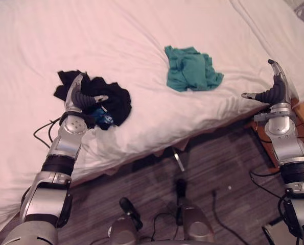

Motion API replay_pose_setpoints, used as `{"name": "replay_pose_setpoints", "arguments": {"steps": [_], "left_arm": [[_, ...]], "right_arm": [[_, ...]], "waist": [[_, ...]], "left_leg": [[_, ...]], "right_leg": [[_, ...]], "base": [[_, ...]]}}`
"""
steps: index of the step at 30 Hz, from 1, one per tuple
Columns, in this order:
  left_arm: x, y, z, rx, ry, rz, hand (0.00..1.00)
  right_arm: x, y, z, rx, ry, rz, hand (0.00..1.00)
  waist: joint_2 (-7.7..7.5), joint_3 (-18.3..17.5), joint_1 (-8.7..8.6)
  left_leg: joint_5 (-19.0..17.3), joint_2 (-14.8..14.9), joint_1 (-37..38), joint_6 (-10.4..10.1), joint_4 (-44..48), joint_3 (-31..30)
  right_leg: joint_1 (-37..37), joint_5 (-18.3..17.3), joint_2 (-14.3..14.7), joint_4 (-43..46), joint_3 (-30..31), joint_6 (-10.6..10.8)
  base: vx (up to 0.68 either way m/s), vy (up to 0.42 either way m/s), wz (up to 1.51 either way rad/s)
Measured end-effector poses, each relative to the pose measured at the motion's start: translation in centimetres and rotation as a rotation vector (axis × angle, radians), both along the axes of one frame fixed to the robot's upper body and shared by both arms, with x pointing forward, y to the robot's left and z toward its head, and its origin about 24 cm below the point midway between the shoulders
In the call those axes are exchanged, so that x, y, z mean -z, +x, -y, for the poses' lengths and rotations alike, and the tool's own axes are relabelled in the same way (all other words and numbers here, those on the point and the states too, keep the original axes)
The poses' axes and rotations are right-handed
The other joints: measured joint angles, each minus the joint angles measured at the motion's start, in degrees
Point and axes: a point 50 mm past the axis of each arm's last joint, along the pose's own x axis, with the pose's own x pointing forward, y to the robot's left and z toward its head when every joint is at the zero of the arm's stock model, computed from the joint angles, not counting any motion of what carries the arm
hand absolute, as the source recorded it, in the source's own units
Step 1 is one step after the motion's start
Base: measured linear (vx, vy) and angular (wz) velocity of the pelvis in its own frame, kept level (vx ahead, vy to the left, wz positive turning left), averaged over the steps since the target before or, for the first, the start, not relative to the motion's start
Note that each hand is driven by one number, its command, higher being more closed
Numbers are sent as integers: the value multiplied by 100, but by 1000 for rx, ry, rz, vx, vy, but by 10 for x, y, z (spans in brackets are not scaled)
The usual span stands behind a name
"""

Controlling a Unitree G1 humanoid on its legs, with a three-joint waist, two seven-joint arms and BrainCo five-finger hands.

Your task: Tidy the bed and pick cloth on bed and put in laundry

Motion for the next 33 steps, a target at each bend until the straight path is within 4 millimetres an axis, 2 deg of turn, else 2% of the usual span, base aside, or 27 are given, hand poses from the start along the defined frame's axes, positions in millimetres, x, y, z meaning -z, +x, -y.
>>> {"name": "replay_pose_setpoints", "arguments": {"steps": [1,5,10,13,14,16,18,21,23,25,28,29,30,32,33], "left_arm": [[-3,2,-1,-15,21,-6,100],[-17,10,-9,-95,121,-56,100],[-26,10,-22,-118,223,-122,100],[-26,12,-15,-72,187,-96,100],[-26,12,-13,-54,160,-77,100],[-28,14,3,40,70,-4,100],[-27,10,20,149,-11,74,100],[-13,-3,47,300,-158,142,100],[0,-22,65,429,-300,165,100],[17,-39,76,508,-413,148,100],[56,-65,83,533,-544,48,100],[80,-78,84,522,-586,-50,100],[94,-86,83,501,-606,-105,100],[140,-114,88,453,-659,-317,100],[150,-121,91,442,-678,-357,100]], "right_arm": [[-2,0,-3,-12,0,9,0],[-18,1,-15,-58,-8,46,0],[-34,7,-31,-120,-45,49,0],[-43,20,-42,-133,-73,27,0],[-44,23,-42,-129,-75,16,0],[-49,33,-35,-88,-75,-16,0],[-57,41,-30,-50,-71,-37,0],[-71,47,-20,11,-93,-53,0],[-84,45,-6,68,-120,-54,0],[-90,42,11,135,-122,-66,0],[-98,34,39,258,-118,-87,0],[-103,29,50,299,-117,-88,100],[-107,27,54,316,-116,-86,100],[-115,18,71,391,-162,-99,100],[-118,15,76,413,-166,-100,100]], "waist": [[-14,61,2],[-54,143,-141],[-64,148,-169],[-56,148,-121],[-52,149,-107],[25,188,29],[152,260,136],[399,387,394],[650,485,548],[814,536,701],[1074,558,846],[1173,553,859],[1214,560,861],[1262,566,1014],[1305,586,1016]], "left_leg": [[-128,79,-94,-23,151,21],[-289,215,-535,17,569,-9],[-358,300,-769,15,802,-40],[-352,290,-960,20,825,-174],[-348,280,-1003,21,820,-220],[-226,192,-1144,88,714,-412],[-42,44,-1218,138,487,-609],[136,-119,-1295,200,263,-854],[215,-217,-1419,243,201,-1137],[335,-315,-1445,280,114,-1349],[387,-462,-1479,339,17,-1633],[427,-529,-1546,352,1,-1760],[428,-551,-1564,352,-24,-1802],[575,-667,-1591,375,-263,-1820],[613,-692,-1592,381,-329,-1865]], "right_leg": [[-78,10,37,4,30,7],[-404,49,51,67,44,17],[-586,126,77,72,80,14],[-699,166,65,73,7,33],[-717,174,59,73,-27,39],[-764,186,7,75,-196,53],[-768,188,-78,77,-421,59],[-764,171,-182,85,-664,82],[-761,99,-274,178,-925,168],[-753,23,-368,312,-1147,180],[-747,-230,-540,621,-1422,223],[-763,-319,-624,739,-1535,257],[-784,-359,-660,806,-1579,258],[-985,-454,-779,1027,-1596,282],[-1006,-472,-804,1082,-1638,278]], "base": [[-130,-21,-18],[-124,-25,-7],[-98,-30,-7],[-83,-26,9],[-77,-18,33],[-30,-2,42],[-8,26,55],[6,46,51],[19,55,60],[45,56,56],[38,54,55],[24,51,52],[18,44,43],[24,46,22],[6,36,26]]}}
